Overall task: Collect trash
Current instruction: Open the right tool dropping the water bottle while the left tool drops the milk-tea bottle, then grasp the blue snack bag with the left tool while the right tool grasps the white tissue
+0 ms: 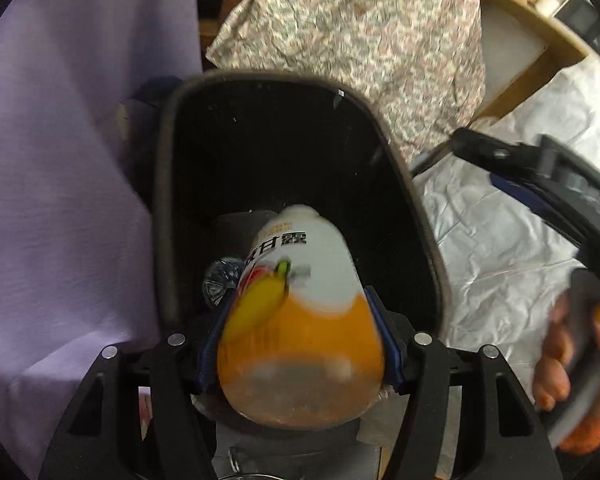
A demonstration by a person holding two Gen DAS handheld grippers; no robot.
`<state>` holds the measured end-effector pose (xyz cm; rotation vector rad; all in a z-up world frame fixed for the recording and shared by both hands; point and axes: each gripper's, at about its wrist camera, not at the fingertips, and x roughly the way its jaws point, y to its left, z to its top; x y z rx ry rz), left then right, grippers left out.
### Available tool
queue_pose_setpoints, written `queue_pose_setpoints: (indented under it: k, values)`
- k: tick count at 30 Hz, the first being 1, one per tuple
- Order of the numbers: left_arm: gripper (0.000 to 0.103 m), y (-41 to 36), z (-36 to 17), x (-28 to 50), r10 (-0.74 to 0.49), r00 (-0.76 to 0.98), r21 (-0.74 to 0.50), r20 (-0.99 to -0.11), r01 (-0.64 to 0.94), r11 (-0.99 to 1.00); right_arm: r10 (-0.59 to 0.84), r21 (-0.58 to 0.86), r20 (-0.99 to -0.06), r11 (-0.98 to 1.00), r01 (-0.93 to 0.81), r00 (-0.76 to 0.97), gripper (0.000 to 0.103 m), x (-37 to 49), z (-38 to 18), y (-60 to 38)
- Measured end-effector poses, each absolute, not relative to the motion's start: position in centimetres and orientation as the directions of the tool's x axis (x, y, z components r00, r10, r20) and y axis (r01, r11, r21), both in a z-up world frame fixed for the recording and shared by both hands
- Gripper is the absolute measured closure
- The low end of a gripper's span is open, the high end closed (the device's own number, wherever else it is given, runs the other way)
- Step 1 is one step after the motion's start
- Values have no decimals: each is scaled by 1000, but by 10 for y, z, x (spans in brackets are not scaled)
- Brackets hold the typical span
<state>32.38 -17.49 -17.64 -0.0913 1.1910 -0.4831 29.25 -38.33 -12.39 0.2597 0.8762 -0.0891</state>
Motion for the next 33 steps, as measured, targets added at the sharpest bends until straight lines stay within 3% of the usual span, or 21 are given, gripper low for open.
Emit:
queue_pose_setpoints:
  k: [2,4,11,16,27,33]
  values:
    - [38,-179,-180,327,-418,281,-326,-864,321,889,27,190,-772,963,190,635,28,291,-127,-386]
    - [27,-182,-180,329,-428,280,-333,-859,330,883,25,195,-776,960,202,630,28,288,-130,-390]
    - [25,-175,-161,314,-430,305,-320,-850,350,880,37,217,-764,955,203,645,28,279,-120,-391]
    - [18,-156,-125,282,-443,397,-291,-804,388,875,66,218,-727,966,139,683,28,272,-99,-372]
    - [18,-76,-55,219,-403,592,-242,-698,335,911,251,272,-633,958,-93,733,26,250,-37,-279]
    - [18,-8,-24,191,-278,724,-202,-631,193,960,330,258,-580,942,-216,745,26,235,-17,-214]
